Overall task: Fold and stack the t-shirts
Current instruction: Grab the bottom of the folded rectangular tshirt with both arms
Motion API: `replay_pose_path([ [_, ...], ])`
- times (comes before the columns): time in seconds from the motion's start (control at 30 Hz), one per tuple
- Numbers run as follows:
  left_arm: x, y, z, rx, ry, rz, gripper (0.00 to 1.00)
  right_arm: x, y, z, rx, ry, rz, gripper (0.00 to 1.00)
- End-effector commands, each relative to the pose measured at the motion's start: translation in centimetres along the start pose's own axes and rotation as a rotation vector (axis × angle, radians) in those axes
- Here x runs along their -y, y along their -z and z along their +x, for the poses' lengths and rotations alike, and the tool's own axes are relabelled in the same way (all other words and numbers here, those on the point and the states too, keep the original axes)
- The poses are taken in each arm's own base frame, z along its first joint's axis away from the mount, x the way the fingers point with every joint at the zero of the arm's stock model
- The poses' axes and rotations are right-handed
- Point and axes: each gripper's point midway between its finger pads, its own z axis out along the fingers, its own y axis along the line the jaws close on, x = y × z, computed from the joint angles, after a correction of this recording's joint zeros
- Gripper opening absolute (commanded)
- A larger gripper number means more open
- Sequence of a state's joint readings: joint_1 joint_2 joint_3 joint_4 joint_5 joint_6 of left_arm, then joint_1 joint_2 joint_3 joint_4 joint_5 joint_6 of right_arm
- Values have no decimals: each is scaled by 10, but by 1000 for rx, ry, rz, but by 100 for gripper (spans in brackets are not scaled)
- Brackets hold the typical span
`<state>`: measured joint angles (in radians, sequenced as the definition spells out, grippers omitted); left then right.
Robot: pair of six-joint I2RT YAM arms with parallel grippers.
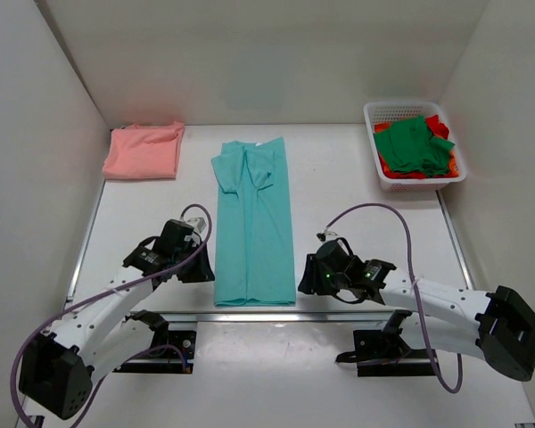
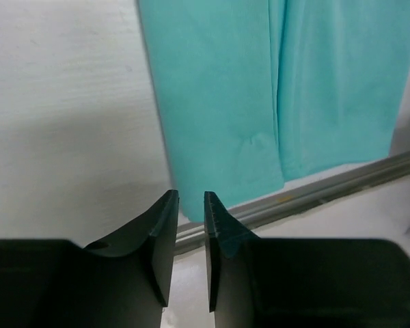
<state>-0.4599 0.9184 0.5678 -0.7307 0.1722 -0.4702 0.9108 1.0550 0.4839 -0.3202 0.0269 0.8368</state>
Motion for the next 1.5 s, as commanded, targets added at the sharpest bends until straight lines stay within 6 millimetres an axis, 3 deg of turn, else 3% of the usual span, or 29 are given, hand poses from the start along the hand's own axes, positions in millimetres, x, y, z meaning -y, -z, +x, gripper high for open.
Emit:
replay_pose_path([
  [0.0,6,7,-13,78,43,-11,35,-17,0,0,14,-59,-71,37],
  [0.27,10,2,2,65,94,20,31,-31,-16,15,-56,-66,-108,45],
  [0.47,10,-9,20,-4,80,0,36,-35,-25,22,-99,-56,-100,45],
  [0.63,-1,-23,42,-71,86,-39,53,-33,-30,27,-131,-46,-92,44],
  [0.9,2,-44,54,-125,53,-33,55,-26,-35,20,-144,-24,-74,45],
  [0.93,5,-49,51,-114,53,-25,50,-27,-35,20,-151,-26,-81,44],
  [0.97,5,-52,50,-119,57,-30,33,-26,-36,21,-161,-28,-81,42],
  [1.03,9,-57,43,-112,37,-24,0,-30,-35,19,-165,-27,-87,22],
  [1.13,7,-55,36,-142,1,-57,0,-31,-30,26,-221,-47,-95,0],
  [1.17,9,-52,36,-159,-11,-53,0,-39,-27,22,-233,-51,-122,0],
  [1.27,22,-37,-4,-103,17,-37,0,-45,-19,-2,-236,-84,-148,0],
  [1.3,25,-34,-9,-104,18,-34,0,-45,-13,-1,-266,-92,-152,0],
  [1.37,30,-22,-35,-90,41,-39,0,-55,-7,-29,-247,-94,-192,0],
  [1.4,29,-23,-39,-103,46,-42,0,-51,-4,-33,-278,-122,-195,0],
  [1.43,33,-17,-48,-107,56,-29,0,-51,-2,-49,-258,-129,-205,0],
  [1.47,35,-15,-56,-112,64,-23,0,-60,1,-57,-277,-137,-245,0],
])
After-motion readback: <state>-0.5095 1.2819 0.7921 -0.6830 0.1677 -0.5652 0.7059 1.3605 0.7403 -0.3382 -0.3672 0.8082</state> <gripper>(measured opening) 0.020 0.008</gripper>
